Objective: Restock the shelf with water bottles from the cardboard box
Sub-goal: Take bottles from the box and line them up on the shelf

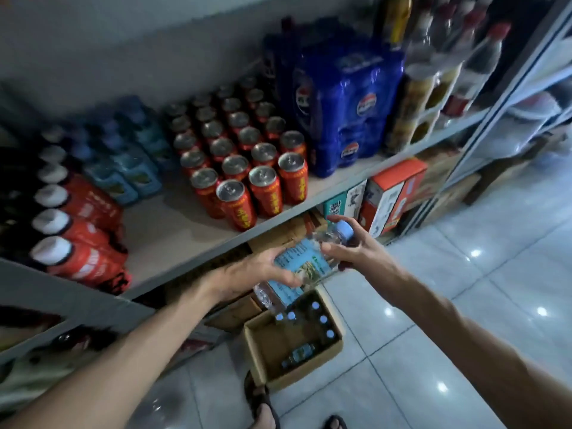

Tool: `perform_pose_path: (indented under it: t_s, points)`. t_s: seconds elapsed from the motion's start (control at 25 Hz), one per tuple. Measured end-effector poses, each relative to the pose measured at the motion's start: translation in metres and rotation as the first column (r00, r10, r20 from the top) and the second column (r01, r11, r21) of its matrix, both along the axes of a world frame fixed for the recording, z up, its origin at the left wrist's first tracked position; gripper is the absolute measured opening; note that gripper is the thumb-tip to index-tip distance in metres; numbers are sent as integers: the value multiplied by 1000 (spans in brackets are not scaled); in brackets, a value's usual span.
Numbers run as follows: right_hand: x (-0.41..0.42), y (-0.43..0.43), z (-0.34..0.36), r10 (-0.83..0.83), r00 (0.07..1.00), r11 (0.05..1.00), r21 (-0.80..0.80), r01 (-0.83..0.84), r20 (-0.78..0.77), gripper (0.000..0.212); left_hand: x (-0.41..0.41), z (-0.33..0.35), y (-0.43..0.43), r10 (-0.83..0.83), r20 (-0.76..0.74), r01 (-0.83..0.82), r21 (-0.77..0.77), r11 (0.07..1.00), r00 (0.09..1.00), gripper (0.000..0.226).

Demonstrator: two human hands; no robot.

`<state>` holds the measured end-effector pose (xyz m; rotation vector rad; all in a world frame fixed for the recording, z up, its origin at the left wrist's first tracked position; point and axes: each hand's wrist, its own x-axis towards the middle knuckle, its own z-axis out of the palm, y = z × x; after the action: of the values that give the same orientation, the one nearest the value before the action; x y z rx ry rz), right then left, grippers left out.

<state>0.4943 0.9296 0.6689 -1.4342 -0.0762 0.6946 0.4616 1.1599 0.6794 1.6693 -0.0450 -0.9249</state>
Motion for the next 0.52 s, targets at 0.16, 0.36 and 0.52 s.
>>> perform_pose_path:
  t_s: [0.16,0.36,0.52]
  points:
    - [-9,20,72,146,989,974,181,-139,-24,53,-29,80,17,124,8,-124,-70,990,992,54]
    - [-10,73,129,178,971,983,9,-181,162,49,-54,126,40,297,158,-306,37,951,942,32]
    - [3,122,160,336,863,940,-186,-284,377,29,-56,134,67,433,282,-473,90,877,856,30]
